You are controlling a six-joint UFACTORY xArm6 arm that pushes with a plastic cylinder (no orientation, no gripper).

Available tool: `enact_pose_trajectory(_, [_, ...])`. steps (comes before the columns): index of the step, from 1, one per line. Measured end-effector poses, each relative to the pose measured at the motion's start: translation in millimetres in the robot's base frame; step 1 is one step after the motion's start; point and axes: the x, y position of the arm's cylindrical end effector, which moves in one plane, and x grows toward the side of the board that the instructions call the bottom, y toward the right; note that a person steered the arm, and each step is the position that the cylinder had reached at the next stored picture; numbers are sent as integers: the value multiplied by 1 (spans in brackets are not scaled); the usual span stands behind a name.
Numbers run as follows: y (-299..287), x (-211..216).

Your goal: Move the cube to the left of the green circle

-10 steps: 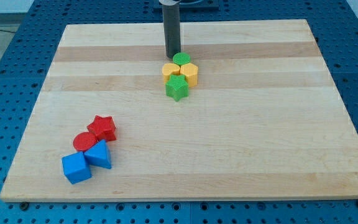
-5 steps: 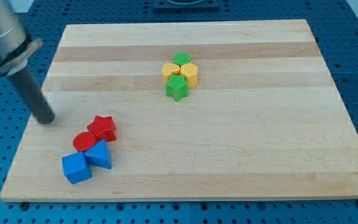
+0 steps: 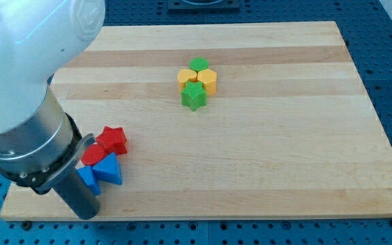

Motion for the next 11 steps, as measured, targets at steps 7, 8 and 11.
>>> enact_pose_trajectory(7, [-38, -103])
enact_pose_trajectory(8, [-37, -140])
enact_pose_trajectory(11, [8, -193])
